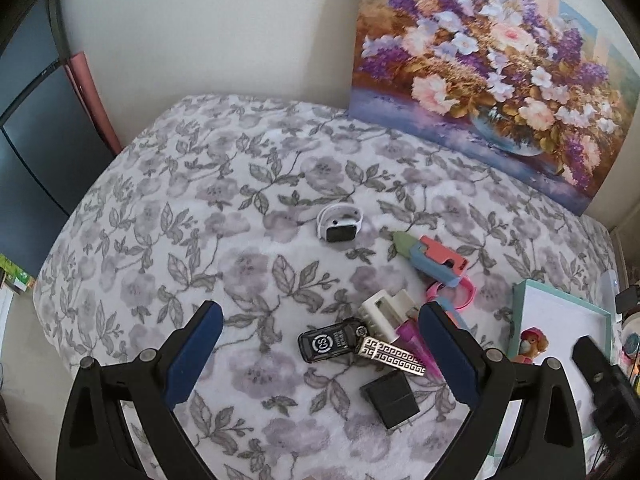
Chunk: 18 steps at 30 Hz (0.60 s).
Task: Organize rigid objects
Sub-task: 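Move both tools back over the object pile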
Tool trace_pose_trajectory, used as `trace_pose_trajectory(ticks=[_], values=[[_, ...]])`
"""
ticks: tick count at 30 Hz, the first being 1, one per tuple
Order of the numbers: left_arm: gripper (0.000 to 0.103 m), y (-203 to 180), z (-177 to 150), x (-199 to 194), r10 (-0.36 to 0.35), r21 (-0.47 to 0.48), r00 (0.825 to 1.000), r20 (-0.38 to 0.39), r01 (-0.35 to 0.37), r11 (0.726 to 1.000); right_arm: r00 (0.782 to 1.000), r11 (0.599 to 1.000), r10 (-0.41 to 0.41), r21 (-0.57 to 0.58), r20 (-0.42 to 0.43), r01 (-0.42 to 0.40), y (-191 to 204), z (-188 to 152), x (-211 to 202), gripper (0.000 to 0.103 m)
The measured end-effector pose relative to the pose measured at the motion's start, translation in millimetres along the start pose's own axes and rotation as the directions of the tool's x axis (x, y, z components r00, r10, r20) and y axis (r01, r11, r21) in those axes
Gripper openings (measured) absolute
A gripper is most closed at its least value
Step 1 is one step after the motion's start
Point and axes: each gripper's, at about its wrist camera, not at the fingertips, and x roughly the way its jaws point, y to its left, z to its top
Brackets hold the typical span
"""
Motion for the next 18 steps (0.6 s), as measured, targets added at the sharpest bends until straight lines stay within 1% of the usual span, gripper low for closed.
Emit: trace_pose_trajectory(ticks=[2, 5, 7, 9, 11, 13, 18], values=[[0.098, 1, -1, 10, -0.001, -0.011, 1.0, -0.025, 0.001, 1.0, 1.0, 1.0, -0.003, -0.01, -0.024, 0.003, 7, -4, 11, 0.103], [0.098, 2, -5, 23, 0.011, -0.002, 0.998, -0.068, -0.011, 1.0, 0.997, 1.0, 0.0, -0.009, -0.077, 0.0, 12, -12, 33, 0.103], [0.098, 3, -6, 31, 0.03, -0.001, 0.996, -0.084, -0.03, 1.0, 0.993, 1.0, 0.001, -0.012, -0.118, -0.002, 14, -18, 46, 0.103], [0.098, 3, -7, 41, 0.04, -0.003, 0.994, -0.101, -0.04, 0.999, 0.986, 1.0, 0.017, -0.022, -0.163, -0.021, 19, -26, 60, 0.103], [0.098, 4, -12, 58, 0.033, -0.002, 0.987, -0.158, -0.033, 0.999, 0.98, 0.999, 0.027, -0.029, -0.198, -0.033, 23, -35, 70, 0.103], [0.098, 6, -17, 70, 0.042, -0.003, 0.98, -0.196, -0.043, 0.999, 0.974, 0.999, 0.027, -0.035, -0.226, -0.036, 26, -42, 78, 0.103], [0.098, 13, -24, 85, 0.064, 0.002, 0.968, -0.244, -0.066, 0.998, 0.96, 0.998, 0.044, -0.039, -0.277, -0.057, 35, -56, 92, 0.103]])
